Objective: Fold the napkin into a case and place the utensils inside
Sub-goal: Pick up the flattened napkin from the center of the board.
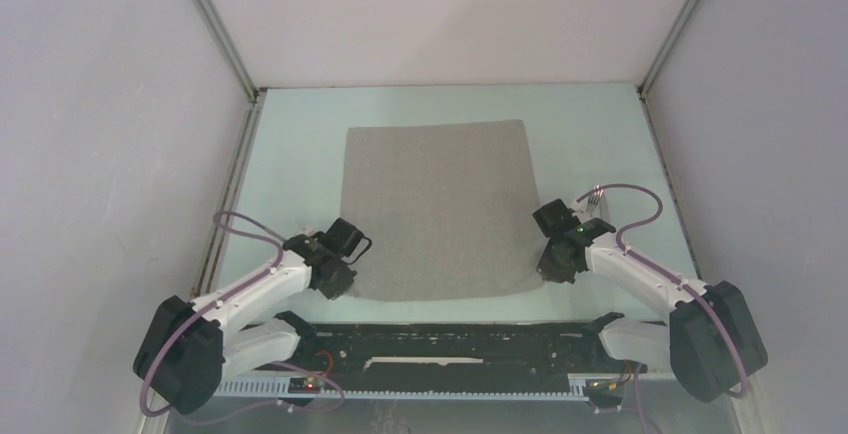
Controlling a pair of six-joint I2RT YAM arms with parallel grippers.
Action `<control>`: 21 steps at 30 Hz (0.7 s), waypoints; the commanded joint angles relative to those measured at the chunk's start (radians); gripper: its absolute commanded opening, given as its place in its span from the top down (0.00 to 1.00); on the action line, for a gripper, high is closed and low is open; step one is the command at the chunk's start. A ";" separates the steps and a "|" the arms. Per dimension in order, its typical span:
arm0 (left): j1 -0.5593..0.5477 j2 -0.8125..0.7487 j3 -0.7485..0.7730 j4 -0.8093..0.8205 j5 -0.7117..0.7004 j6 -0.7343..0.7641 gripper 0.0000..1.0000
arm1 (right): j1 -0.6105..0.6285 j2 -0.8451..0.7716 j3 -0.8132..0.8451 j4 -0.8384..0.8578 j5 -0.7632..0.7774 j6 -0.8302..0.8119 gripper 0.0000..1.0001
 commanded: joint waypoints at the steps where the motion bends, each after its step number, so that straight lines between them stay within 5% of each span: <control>1: 0.000 0.021 -0.071 0.110 0.049 -0.069 0.93 | 0.008 -0.007 0.040 0.006 0.032 -0.002 1.00; 3: 0.000 -0.017 -0.078 0.101 0.037 -0.074 1.00 | 0.008 -0.009 0.040 0.007 0.032 -0.003 1.00; 13: 0.001 -0.348 -0.006 -0.076 -0.099 -0.056 1.00 | 0.008 -0.089 0.061 0.045 -0.031 -0.125 1.00; 21: 0.001 -0.299 0.071 -0.227 -0.114 -0.046 1.00 | 0.008 -0.113 0.068 0.052 -0.054 -0.119 1.00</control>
